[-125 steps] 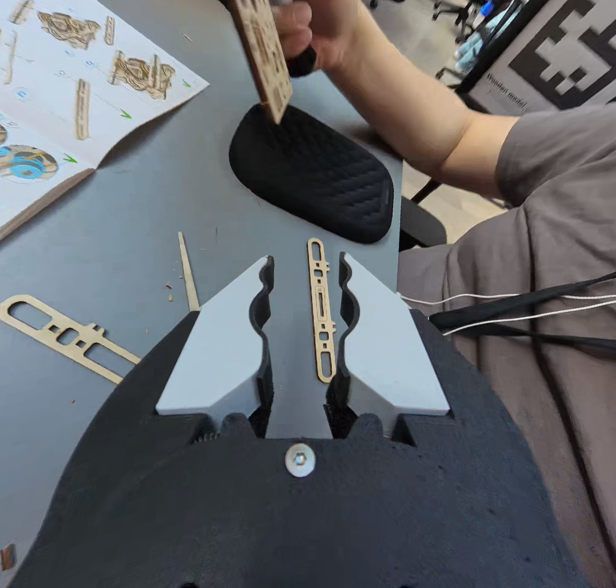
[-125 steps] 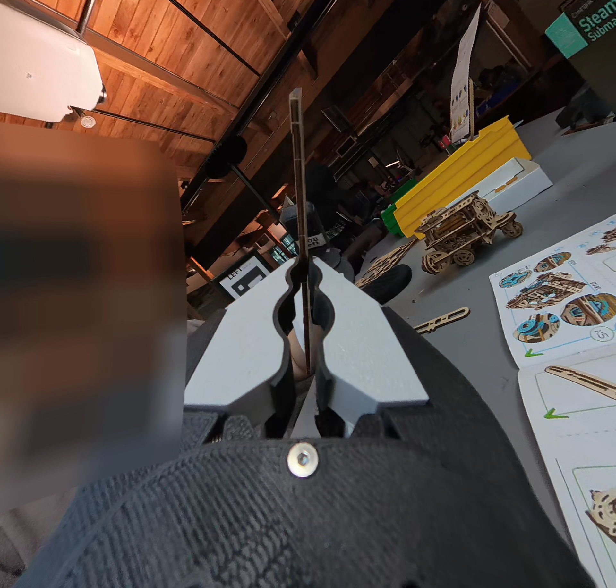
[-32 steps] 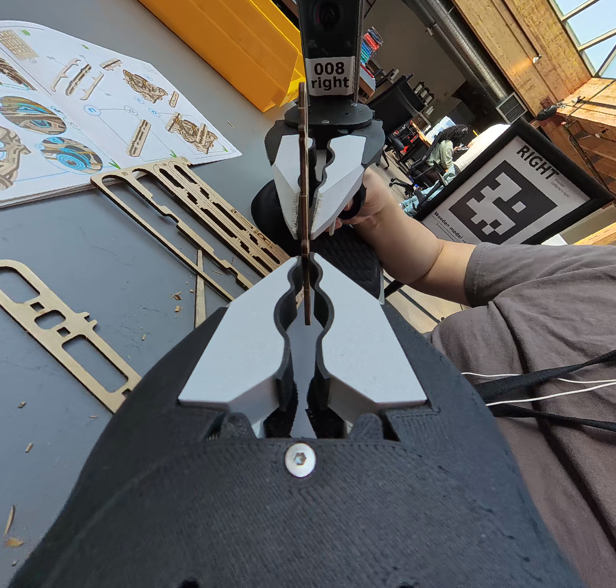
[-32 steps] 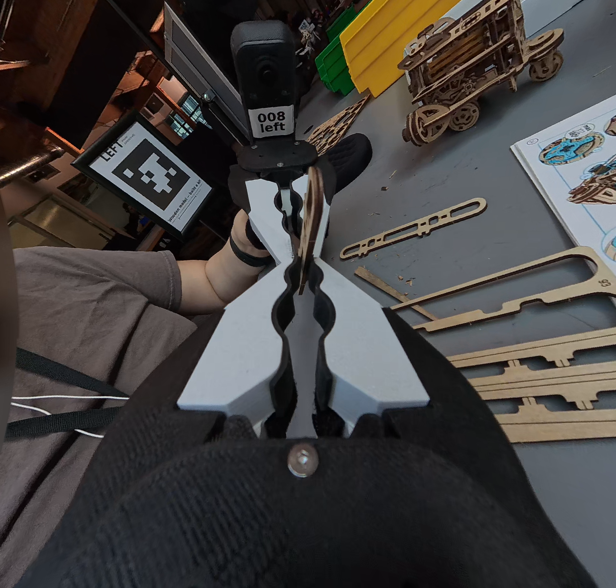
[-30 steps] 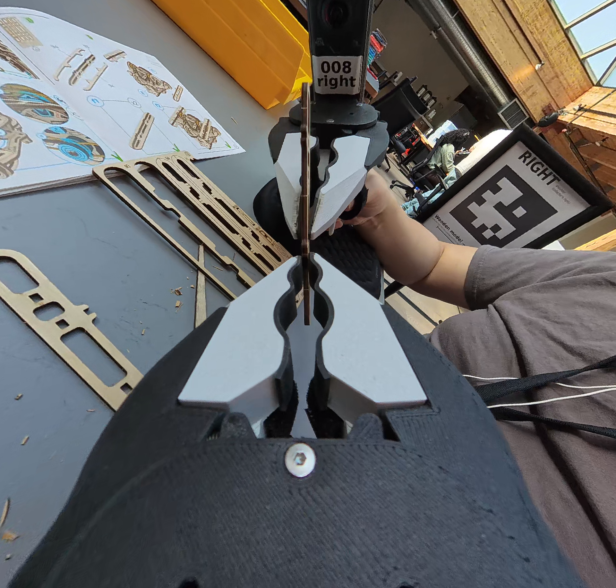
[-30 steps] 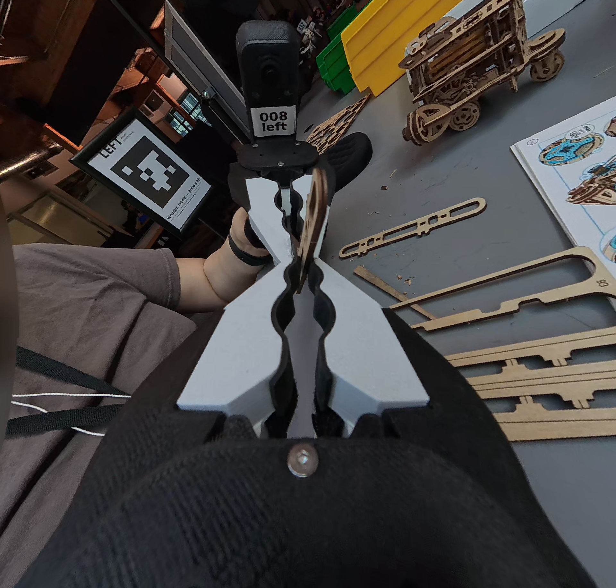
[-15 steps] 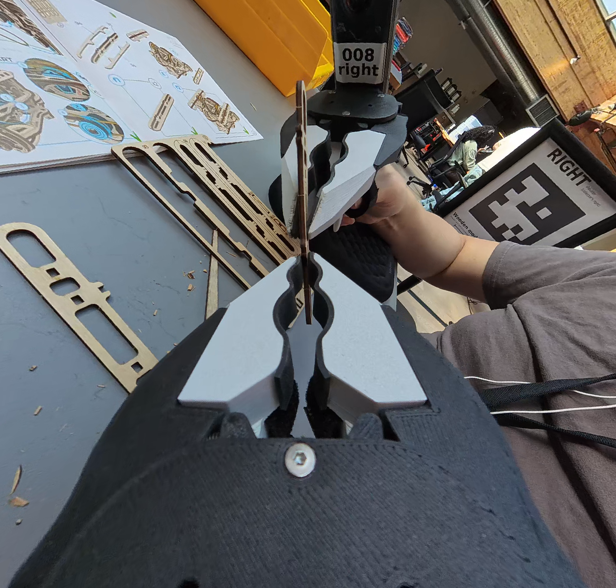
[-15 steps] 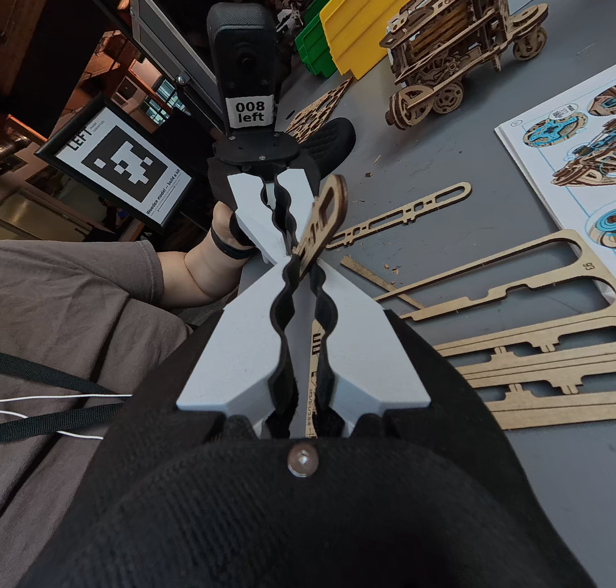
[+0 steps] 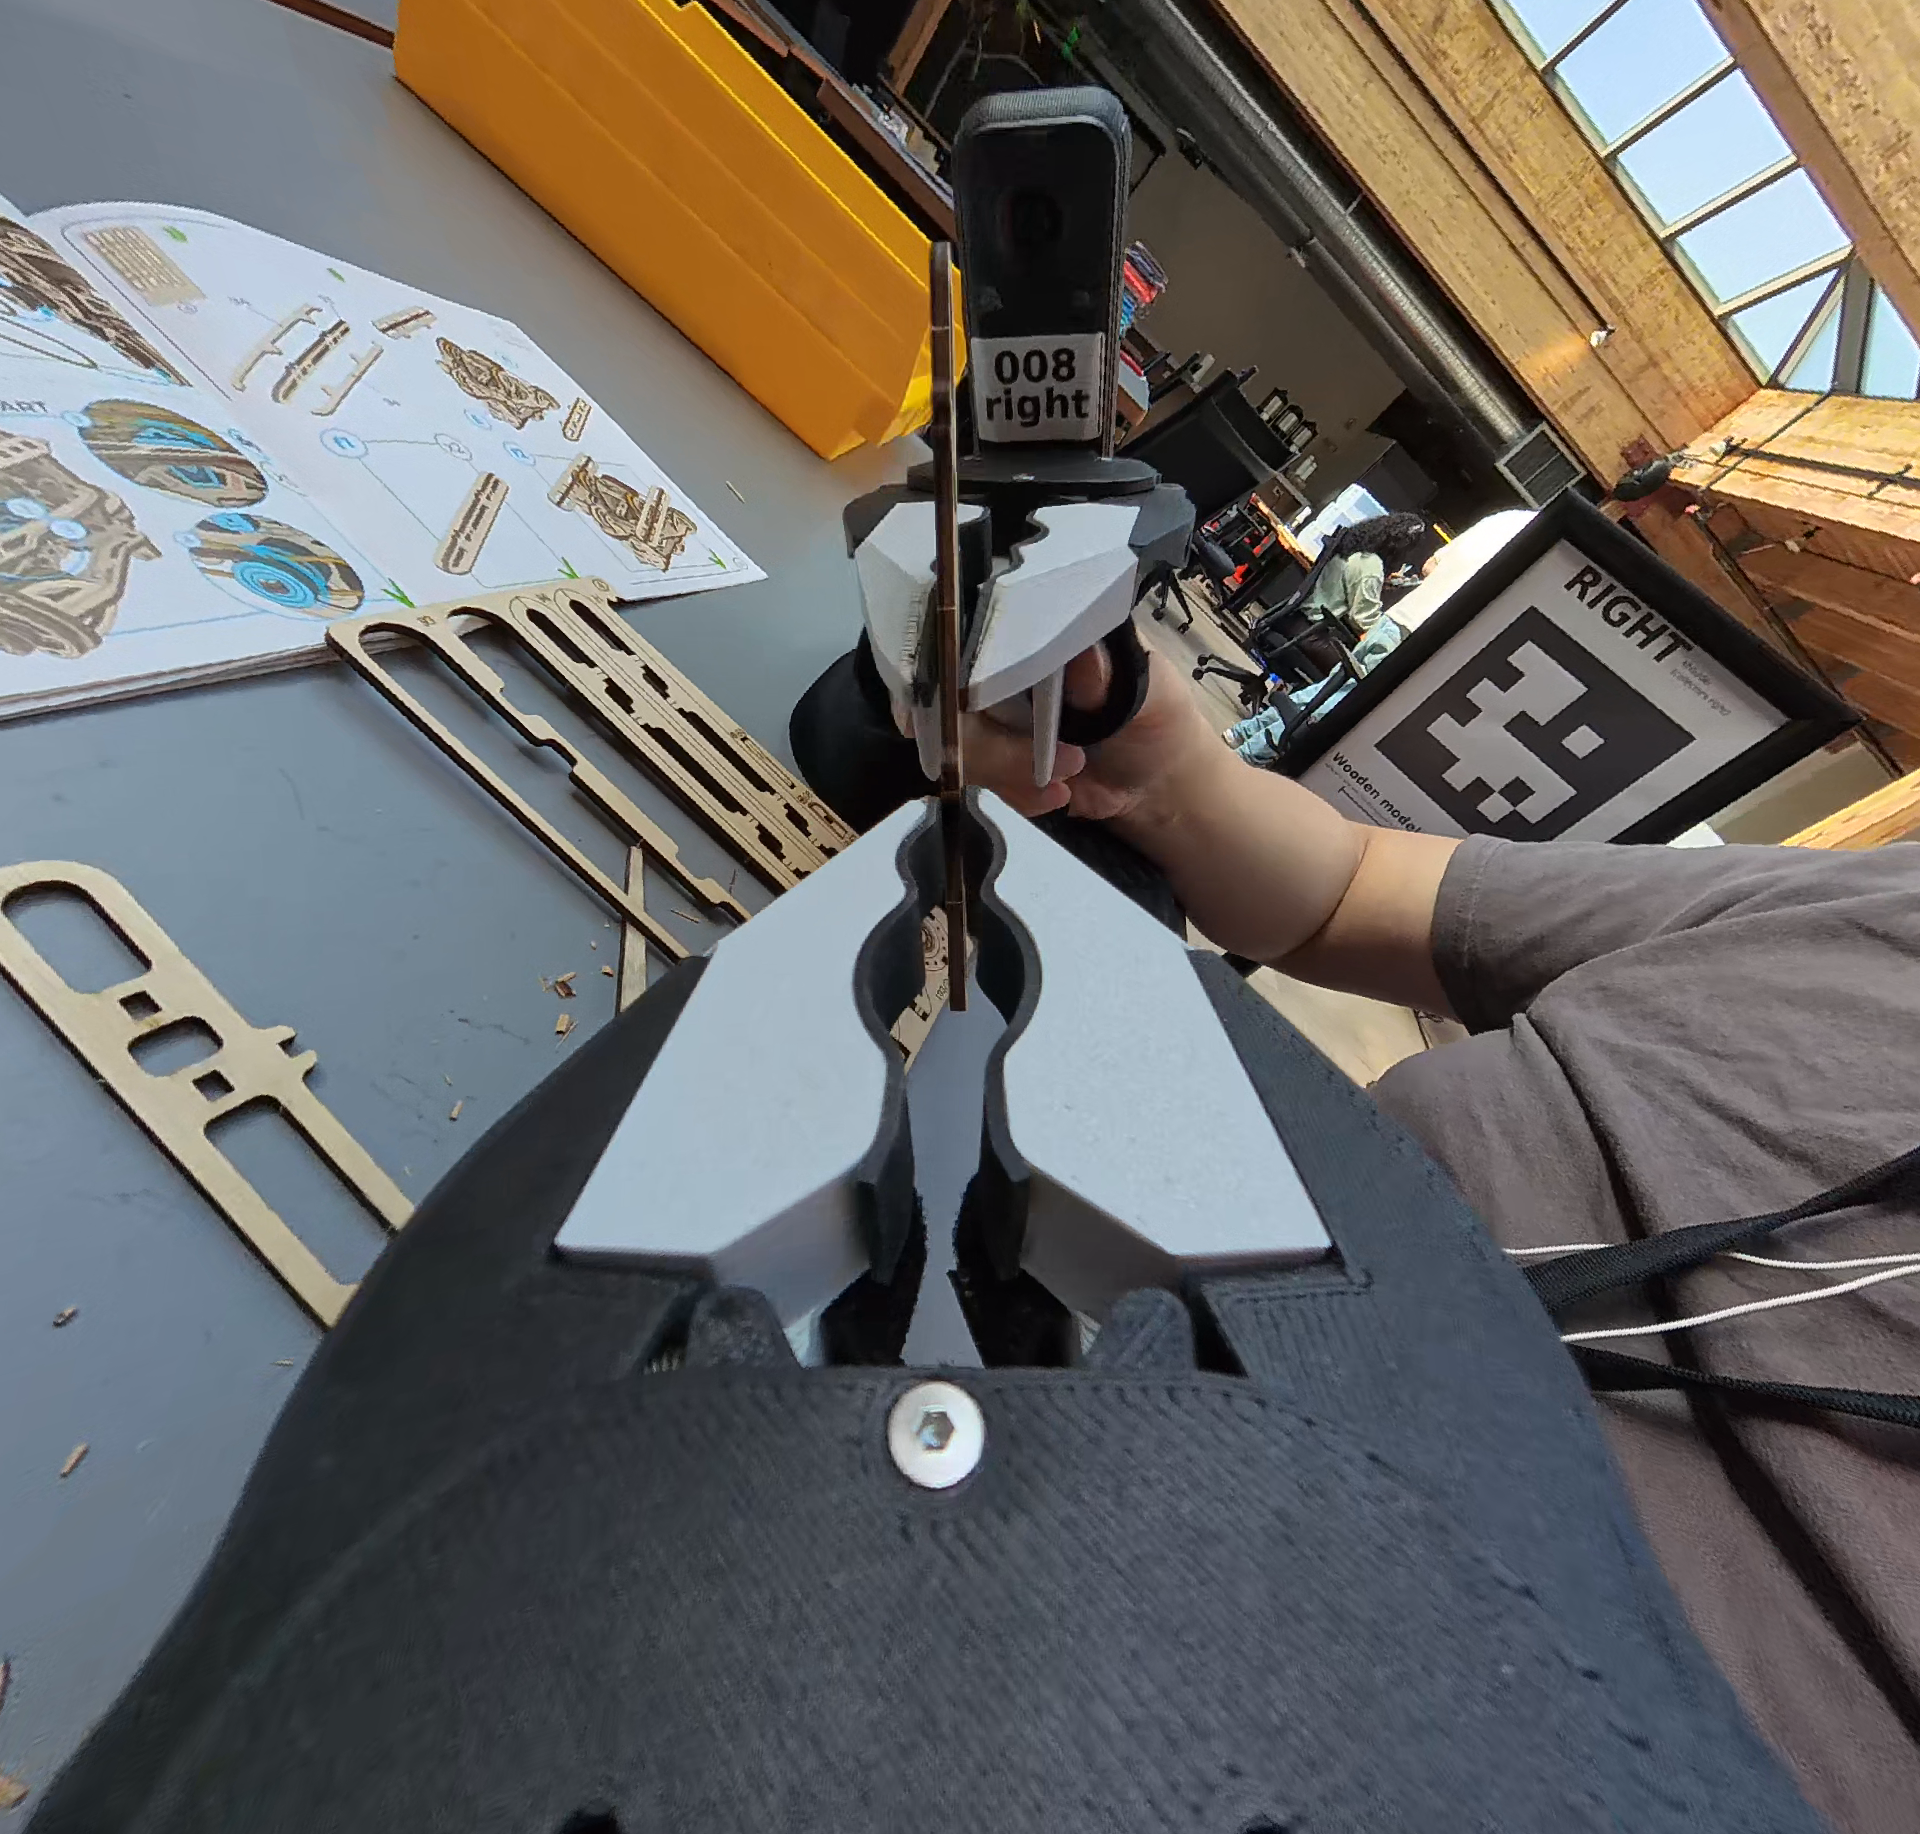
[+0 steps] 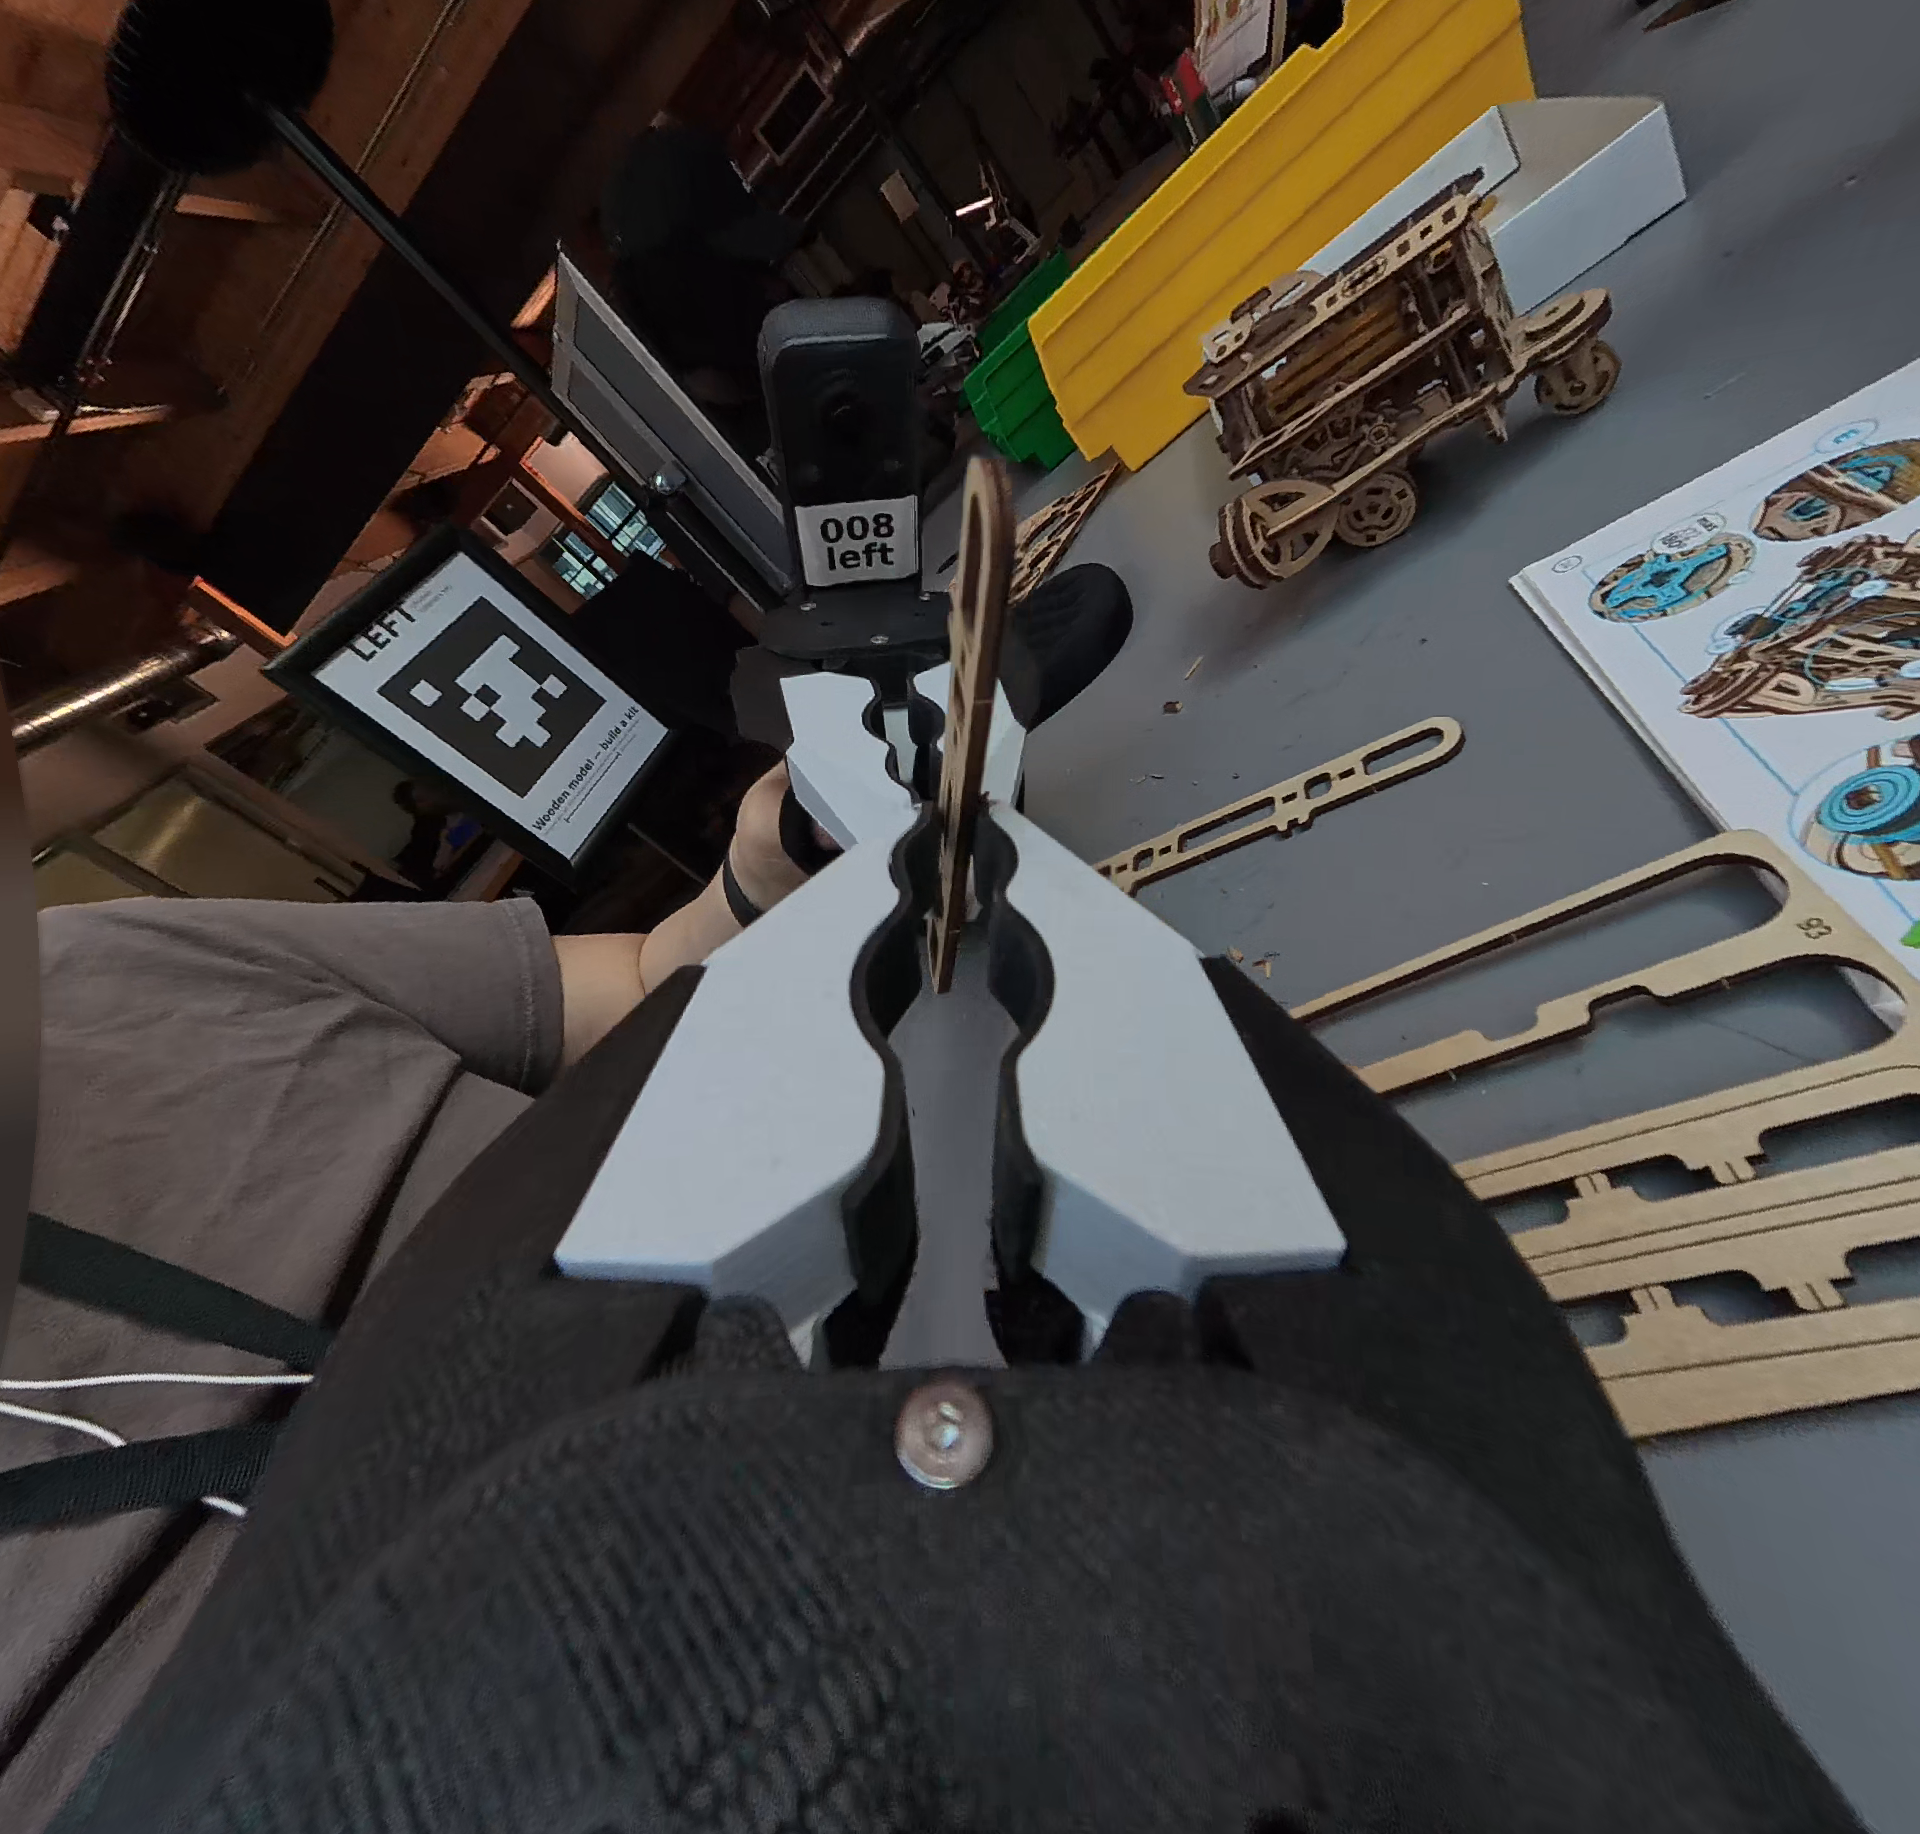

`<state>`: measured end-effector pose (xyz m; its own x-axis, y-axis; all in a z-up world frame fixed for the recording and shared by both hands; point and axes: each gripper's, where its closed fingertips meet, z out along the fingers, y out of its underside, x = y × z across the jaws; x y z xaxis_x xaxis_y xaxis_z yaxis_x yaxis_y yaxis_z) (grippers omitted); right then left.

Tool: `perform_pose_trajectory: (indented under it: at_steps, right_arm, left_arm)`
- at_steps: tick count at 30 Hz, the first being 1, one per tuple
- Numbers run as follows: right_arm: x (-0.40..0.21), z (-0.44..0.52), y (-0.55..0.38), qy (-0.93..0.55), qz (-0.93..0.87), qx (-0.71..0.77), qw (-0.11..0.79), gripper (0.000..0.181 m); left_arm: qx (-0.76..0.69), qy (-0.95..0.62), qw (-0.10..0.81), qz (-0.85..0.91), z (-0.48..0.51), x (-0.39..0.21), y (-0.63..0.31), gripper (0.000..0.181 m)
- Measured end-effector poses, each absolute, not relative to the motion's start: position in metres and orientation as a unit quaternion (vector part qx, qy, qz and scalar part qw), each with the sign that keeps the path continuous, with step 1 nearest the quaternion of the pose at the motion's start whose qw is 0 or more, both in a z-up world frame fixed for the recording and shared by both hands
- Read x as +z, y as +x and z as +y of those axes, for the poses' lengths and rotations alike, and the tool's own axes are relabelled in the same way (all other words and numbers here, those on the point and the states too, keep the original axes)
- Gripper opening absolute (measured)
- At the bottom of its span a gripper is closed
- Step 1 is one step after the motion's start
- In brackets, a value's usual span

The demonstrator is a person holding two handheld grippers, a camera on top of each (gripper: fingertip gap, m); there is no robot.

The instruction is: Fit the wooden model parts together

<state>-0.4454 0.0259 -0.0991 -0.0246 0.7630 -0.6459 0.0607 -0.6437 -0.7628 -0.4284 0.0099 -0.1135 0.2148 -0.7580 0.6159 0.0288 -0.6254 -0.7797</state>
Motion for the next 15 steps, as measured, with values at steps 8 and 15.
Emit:
perform_pose_trajectory:
  at_steps: [8,15]
  right_arm:
    - [-0.0857,0.0312,-0.4436,-0.625,-0.288,0.660,0.303,0.003]
    - [-0.0841,0.0330,-0.4410,-0.621,-0.283,0.667,0.300,0.001]
  left_arm:
    - [-0.583,-0.684,0.365,0.243,0.0117,-0.1054,-0.4277,0.000]
    - [-0.584,-0.682,0.369,0.240,0.0122,-0.1048,-0.4280,0.000]
